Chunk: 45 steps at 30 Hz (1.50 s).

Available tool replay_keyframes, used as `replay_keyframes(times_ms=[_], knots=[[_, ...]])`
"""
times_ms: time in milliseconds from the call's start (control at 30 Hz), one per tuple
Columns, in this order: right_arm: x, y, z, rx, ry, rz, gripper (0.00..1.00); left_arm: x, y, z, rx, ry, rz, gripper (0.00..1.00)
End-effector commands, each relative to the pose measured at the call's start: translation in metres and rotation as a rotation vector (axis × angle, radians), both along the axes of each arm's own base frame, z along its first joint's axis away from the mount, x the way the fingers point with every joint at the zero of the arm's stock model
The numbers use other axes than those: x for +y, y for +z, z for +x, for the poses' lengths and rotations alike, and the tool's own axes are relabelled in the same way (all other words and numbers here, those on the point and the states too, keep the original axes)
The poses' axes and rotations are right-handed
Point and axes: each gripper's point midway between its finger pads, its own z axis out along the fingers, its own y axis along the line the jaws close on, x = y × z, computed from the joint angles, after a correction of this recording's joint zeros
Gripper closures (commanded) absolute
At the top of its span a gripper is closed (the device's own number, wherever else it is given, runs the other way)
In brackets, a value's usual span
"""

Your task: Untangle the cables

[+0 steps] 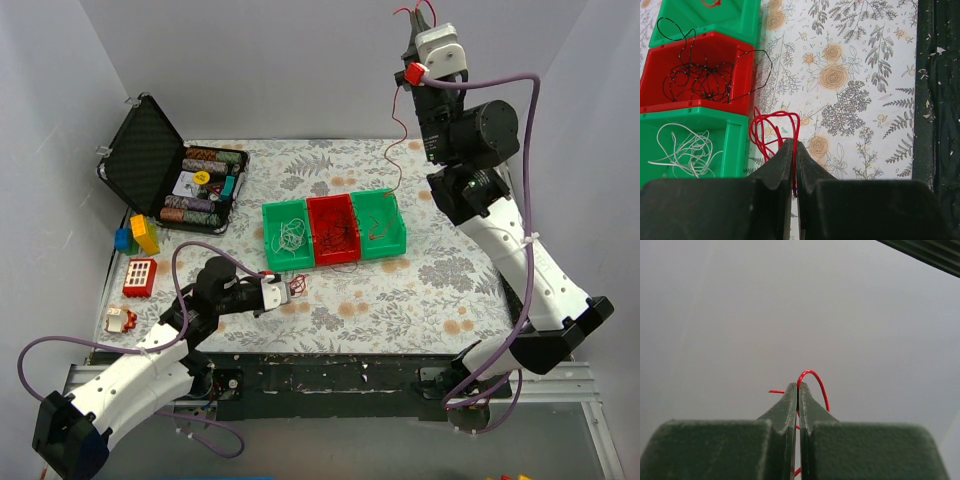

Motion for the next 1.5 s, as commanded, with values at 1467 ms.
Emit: replay_keyframes(times_ms=[1467], knots=[[-0.018, -0.008, 0.031, 0.074, 0.192, 0.158, 0.99, 0.002, 0.012, 0.002, -0.036, 0.003, -0.019, 1.0]])
